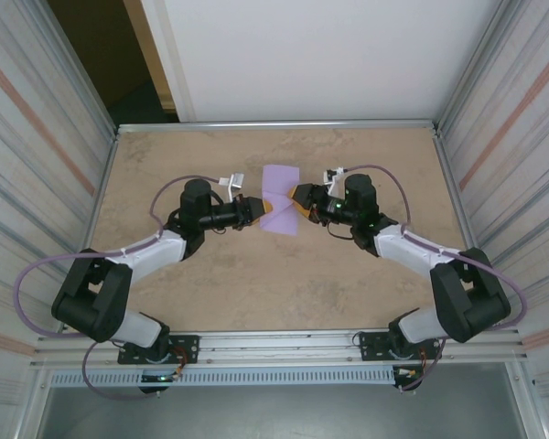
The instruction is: Fold a paper plane with a square sheet of paper (pick it up from the middle)
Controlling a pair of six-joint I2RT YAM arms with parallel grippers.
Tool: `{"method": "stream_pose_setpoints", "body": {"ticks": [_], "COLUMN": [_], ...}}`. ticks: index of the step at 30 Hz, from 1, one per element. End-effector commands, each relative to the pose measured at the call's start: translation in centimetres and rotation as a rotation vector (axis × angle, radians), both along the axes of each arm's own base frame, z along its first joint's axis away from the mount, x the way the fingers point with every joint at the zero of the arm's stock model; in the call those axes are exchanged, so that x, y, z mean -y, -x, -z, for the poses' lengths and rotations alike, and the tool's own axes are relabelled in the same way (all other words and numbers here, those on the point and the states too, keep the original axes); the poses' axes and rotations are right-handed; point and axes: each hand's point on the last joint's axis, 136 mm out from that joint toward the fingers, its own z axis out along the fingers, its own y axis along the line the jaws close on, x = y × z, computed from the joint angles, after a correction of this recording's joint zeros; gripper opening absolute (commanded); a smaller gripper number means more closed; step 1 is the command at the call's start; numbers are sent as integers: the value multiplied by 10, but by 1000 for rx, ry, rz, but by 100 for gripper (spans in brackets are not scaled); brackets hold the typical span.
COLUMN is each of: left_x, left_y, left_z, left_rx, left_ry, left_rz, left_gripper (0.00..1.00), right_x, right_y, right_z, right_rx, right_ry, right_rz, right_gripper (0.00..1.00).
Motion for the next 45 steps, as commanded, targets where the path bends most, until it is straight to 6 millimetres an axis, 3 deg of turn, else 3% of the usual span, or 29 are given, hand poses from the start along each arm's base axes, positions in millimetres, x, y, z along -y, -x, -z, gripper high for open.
{"method": "stream_pose_setpoints", "body": {"ticks": [1, 10, 16, 22, 27, 31, 37, 42, 45], "left_x": [-6, -66, -119, -132, -100, -60, -8, 26, 39], "left_y": [-5, -12, -18, -33, -44, -44, -36, -27, -26], "left_z": [6, 32, 32, 29, 53, 89, 134, 140, 119], "left_rx": [4, 15, 76, 177, 216, 198, 75, -8, -27], "left_ry": [-50, -601, -1167, -1616, -1783, -1797, -1623, -1347, -1129], "left_rz": [8, -121, -208, -242, -173, -77, 58, 135, 154], "left_gripper": [7, 5, 4, 4, 4, 5, 12, 26, 40], "right_x": [26, 96, 124, 145, 158, 170, 182, 174, 166], "right_y": [2, 11, 18, 25, 32, 40, 49, 49, 46], "right_z": [16, 30, 31, 40, 44, 45, 52, 54, 56], "right_rx": [-4, -29, -25, -60, -77, -85, -121, -124, -129], "right_ry": [137, 403, 515, 584, 600, 608, 618, 615, 603], "right_rz": [76, 278, 359, 420, 461, 501, 528, 478, 438], "right_gripper": [53, 66, 70, 70, 70, 70, 70, 69, 69]}}
